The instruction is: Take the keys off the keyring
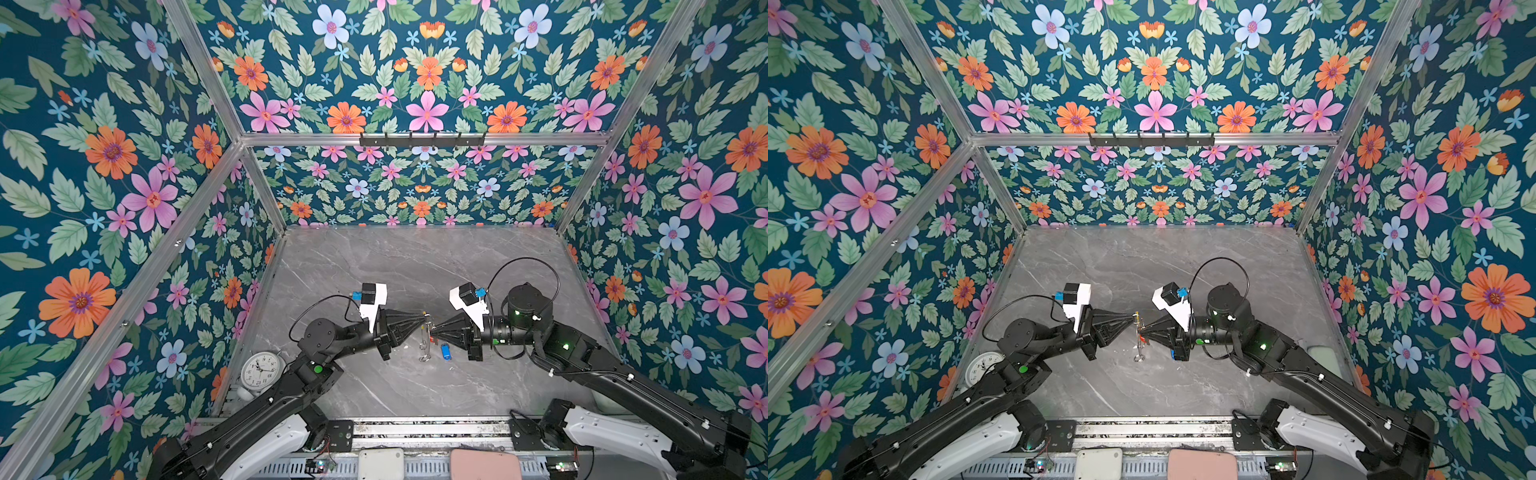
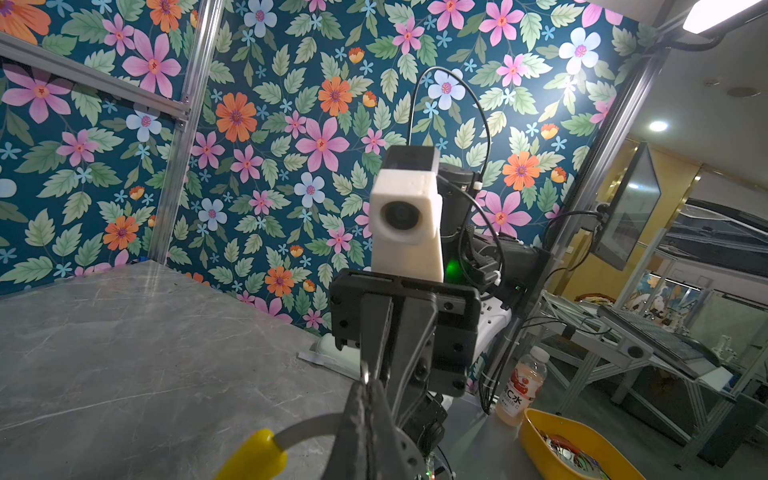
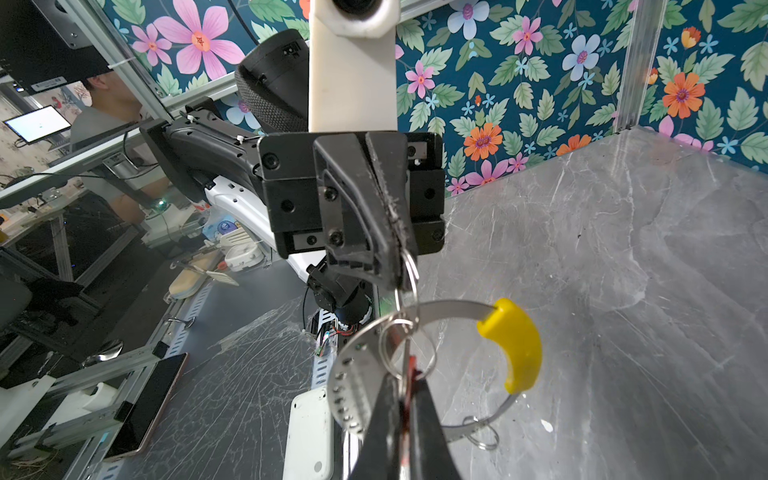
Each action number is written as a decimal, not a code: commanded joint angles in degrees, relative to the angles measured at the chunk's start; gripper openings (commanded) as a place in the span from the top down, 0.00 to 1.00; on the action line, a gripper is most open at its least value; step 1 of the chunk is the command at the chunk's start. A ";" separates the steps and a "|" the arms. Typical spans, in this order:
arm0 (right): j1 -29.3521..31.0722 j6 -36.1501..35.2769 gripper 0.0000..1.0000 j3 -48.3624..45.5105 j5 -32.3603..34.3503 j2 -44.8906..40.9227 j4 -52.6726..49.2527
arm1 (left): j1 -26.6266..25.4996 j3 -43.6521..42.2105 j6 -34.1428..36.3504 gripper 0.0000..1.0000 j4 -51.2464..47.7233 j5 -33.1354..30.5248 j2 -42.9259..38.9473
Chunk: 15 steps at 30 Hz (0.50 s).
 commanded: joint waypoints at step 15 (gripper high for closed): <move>-1.95 -7.46 1.00 6.93 -1.59 0.16 -12.65 | 0.03 2.01 1.79 1.00 -2.57 5.43 -0.46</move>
